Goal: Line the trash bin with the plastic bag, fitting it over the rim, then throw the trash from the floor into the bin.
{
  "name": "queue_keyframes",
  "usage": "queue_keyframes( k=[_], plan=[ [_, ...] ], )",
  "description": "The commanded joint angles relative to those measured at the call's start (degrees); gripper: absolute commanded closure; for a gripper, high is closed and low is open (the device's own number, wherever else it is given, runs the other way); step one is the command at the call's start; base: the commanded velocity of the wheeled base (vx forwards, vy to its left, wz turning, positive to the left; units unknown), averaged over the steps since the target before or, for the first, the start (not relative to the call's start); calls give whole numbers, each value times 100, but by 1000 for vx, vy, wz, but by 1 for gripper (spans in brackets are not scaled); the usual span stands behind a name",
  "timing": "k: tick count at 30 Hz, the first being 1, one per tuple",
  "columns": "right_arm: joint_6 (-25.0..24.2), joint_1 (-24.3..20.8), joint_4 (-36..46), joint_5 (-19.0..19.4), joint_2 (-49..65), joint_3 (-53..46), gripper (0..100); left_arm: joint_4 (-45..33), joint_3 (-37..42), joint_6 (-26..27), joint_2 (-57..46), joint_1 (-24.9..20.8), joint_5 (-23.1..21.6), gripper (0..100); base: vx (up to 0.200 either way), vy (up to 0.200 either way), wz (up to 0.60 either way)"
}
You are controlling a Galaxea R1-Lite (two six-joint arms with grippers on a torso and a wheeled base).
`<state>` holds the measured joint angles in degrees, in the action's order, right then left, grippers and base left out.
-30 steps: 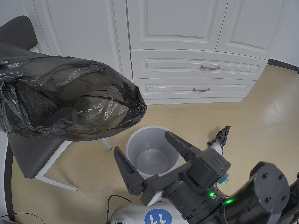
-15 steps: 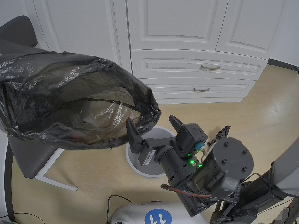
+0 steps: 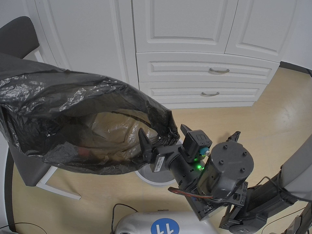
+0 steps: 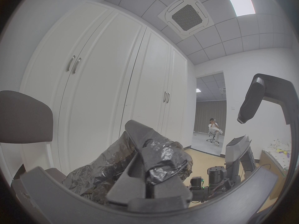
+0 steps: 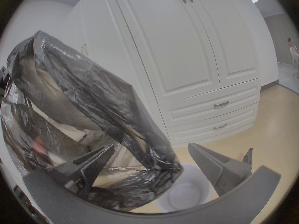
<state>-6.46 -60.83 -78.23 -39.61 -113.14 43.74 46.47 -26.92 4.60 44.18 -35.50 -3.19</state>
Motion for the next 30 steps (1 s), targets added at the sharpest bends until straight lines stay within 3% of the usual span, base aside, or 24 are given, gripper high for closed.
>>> queue_keyframes(
  k=[1, 7, 8, 12, 13, 17, 18, 20, 23, 30],
  plan=[
    [-13, 10, 537, -3, 583, -199, 0, 2, 37, 6, 3, -1, -6, 100, 0, 0, 0],
    [-532, 133, 1758, 6, 1224, -6, 0, 11, 37, 15, -6, -1, -6, 100, 0, 0, 0],
    [-1006, 212, 2330, 41, 1312, 284, 0, 11, 37, 15, -6, -1, -6, 100, 0, 0, 0],
    [-1824, 238, 3437, 94, 1347, 803, 0, 11, 37, 15, -15, -1, -6, 100, 0, 0, 0],
    [-2272, 238, 4079, 190, 1409, 1084, 0, 11, 37, 15, -23, -1, -6, 100, 0, 0, 0],
    [-3414, 265, 5494, 700, 1593, 1822, 0, 38, 29, 15, -32, -1, -6, 100, 0, 0, 0],
    [-3502, 274, 5599, 753, 1602, 1875, 0, 46, 29, 15, -32, -1, -6, 100, 0, 0, 0],
    [-4293, 388, 6408, 1280, 1681, 2358, 0, 108, 29, 15, -32, -1, -6, 100, 0, 0, 0],
    [-4522, 467, 6583, 1561, 1664, 2446, 0, 125, 29, 15, -32, -1, -6, 100, 0, 0, 0],
    [-4487, 493, 6592, 1588, 1629, 2367, 0, 125, 29, 15, -94, -1, -6, 100, 0, 0, 0]
  ],
)
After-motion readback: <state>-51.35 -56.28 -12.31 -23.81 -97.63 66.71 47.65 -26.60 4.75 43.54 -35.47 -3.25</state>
